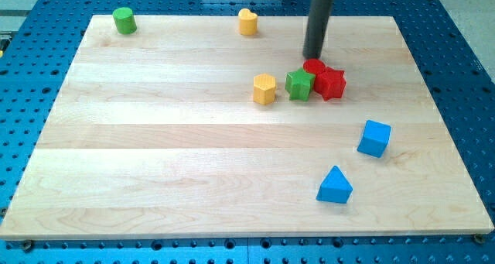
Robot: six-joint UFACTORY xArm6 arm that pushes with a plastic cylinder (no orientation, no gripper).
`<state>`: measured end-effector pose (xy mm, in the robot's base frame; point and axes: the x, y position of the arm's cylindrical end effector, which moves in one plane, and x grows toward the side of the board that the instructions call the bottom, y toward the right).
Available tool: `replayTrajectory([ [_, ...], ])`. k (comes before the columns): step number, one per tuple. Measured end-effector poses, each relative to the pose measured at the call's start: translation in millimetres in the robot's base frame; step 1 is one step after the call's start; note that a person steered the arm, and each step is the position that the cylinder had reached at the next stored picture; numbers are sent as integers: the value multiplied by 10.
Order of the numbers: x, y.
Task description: Move the yellow hexagon parallel to the right of the yellow heart
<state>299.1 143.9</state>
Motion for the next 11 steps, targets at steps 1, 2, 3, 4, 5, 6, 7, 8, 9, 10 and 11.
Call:
replayTrajectory([
  [1,505,1084],
  [2,1220,775],
  [3,1290,-190],
  [4,1481,-1147],
  [5,1134,-1435],
  [6,609,-1370],
  [7,495,-1276],
  [8,987,-1674],
  [9,1301,-1281],
  [10,935,-1120],
  [11,447,-867],
])
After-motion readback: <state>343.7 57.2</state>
